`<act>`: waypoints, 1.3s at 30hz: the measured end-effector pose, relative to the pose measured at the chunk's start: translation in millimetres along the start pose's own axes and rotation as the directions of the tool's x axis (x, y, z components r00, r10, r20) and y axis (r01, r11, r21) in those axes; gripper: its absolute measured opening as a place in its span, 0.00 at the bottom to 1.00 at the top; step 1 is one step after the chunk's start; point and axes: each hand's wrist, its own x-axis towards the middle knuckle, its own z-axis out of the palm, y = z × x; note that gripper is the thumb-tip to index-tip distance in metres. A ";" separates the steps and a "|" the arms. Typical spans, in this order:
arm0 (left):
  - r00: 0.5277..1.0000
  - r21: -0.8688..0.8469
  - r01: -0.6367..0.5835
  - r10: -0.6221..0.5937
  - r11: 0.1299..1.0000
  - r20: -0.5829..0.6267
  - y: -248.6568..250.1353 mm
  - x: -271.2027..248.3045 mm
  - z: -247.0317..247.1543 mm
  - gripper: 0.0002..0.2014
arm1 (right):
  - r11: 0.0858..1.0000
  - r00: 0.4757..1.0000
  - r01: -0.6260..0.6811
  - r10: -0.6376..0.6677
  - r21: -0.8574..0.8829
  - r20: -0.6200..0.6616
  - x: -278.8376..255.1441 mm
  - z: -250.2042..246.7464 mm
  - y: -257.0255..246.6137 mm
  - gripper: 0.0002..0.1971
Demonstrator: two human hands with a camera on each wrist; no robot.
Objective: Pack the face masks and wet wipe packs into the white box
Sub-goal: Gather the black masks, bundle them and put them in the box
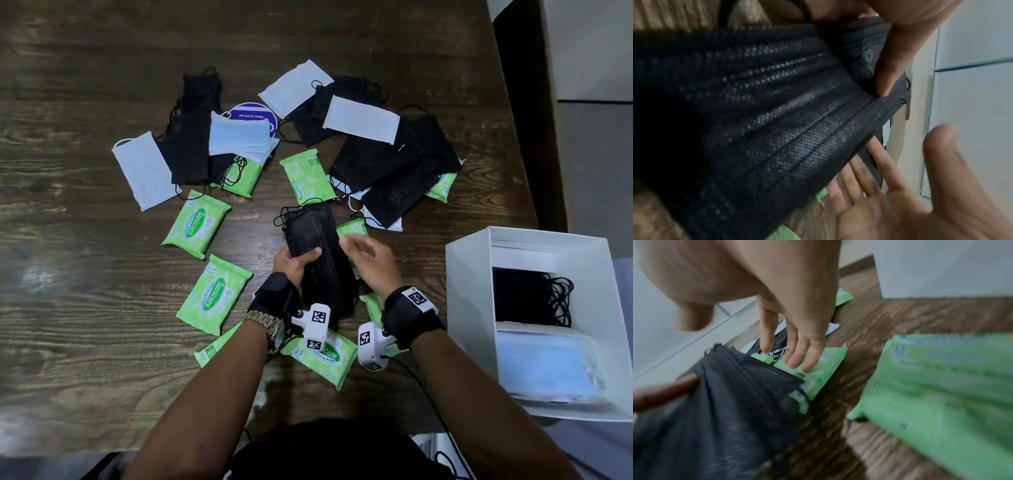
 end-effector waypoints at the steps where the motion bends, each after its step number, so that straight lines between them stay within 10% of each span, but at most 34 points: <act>1: 1.000 0.036 -0.016 0.015 0.999 0.013 2.4 -1.2 0.2 0.14 | 0.999 0.998 0.026 -0.024 -0.040 0.055 0.0 -0.6 -0.6 0.32; 3: 0.996 0.126 -0.081 0.076 0.989 0.047 9.9 -2.6 0.9 0.09 | 0.992 0.982 0.074 -0.055 -0.101 0.181 1.1 0.6 -4.0 0.41; 11: 0.876 0.347 -0.482 0.431 0.805 0.216 64.4 -14.9 -8.1 0.16 | 0.948 0.952 0.298 -0.286 -0.114 0.107 11.8 34.9 -30.8 0.16; 21: 0.948 0.631 -0.318 0.258 0.707 0.188 41.6 -3.1 -29.1 0.16 | 0.905 0.943 0.314 -0.262 -0.286 0.205 7.7 73.4 -12.6 0.37; 28: 0.962 0.470 -0.269 0.254 0.841 0.098 36.5 -7.0 -20.3 0.11 | 0.892 0.938 0.335 -0.284 -0.304 0.199 7.6 73.4 -17.3 0.32; 33: 0.981 0.240 -0.187 0.195 0.953 -0.010 47.7 -15.4 -18.7 0.32 | 0.914 0.945 0.324 -0.299 -0.245 0.134 3.4 49.2 -27.6 0.16; 39: 0.979 0.091 -0.203 0.199 0.975 0.054 66.1 -20.4 12.5 0.12 | 0.949 0.967 0.251 -0.239 -0.193 0.083 -5.4 -20.4 -47.5 0.18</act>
